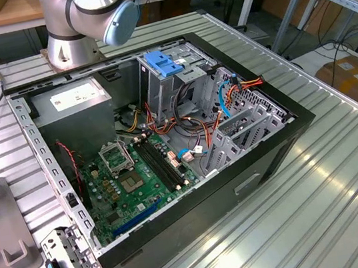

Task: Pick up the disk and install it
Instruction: 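Pick up the disk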

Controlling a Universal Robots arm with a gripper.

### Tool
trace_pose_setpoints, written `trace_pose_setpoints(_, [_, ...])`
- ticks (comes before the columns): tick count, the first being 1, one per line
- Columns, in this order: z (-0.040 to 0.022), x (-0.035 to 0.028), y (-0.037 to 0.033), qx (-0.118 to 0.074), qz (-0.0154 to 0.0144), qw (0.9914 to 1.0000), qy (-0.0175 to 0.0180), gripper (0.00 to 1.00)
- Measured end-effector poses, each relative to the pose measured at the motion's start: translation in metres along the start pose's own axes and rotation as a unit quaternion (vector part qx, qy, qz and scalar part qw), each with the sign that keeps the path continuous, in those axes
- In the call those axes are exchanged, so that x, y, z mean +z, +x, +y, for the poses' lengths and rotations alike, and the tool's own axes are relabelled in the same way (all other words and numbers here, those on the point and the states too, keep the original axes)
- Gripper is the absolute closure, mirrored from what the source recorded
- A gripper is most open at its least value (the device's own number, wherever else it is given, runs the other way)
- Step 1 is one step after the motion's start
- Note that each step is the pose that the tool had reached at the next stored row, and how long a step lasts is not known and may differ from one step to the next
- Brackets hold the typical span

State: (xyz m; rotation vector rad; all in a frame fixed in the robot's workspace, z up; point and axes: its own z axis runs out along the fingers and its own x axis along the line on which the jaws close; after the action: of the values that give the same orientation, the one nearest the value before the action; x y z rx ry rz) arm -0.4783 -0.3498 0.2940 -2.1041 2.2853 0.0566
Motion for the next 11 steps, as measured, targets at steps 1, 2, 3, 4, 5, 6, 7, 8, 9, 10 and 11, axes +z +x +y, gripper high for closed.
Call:
trace_pose_setpoints(1, [0.0,0.0001,0.0,0.0,0.0,1.0,0.0003,0.49])
trace_pose_setpoints(2, [0.0,0.0001,0.0001,0.0,-0.0001,1.0,0.0011,0.49])
trace_pose_setpoints(3, [0.0,0.0001,0.0001,0.0,-0.0002,1.0,0.0021,0.49])
trace_pose_setpoints(4, [0.0001,0.0002,0.0,0.0,-0.0003,0.99999,0.004,0.49])
trace_pose_setpoints(5, [0.0007,0.0002,0.0,0.0,-0.0006,0.99997,0.0081,0.49])
trace_pose_setpoints(6, [0.0008,0.0002,0.0001,0.0,-0.0008,0.99995,0.0104,0.49])
trace_pose_setpoints(7, [0.0009,0.0001,0.0001,-0.001,-0.0008,0.99994,0.011,0.49])
trace_pose_setpoints(8, [0.0009,0.0003,0.0001,-0.001,-0.0009,0.99993,0.0114,0.49])
trace_pose_setpoints(9, [0.0009,0.0004,0.0001,-0.001,-0.0009,0.99993,0.0114,0.49])
trace_pose_setpoints(10, [0.001,0.0007,0.0001,-0.001,-0.0009,0.99993,0.0115,0.49])
trace_pose_setpoints(11, [0.001,0.0011,0.0001,-0.001,-0.0009,0.99993,0.0115,0.49])
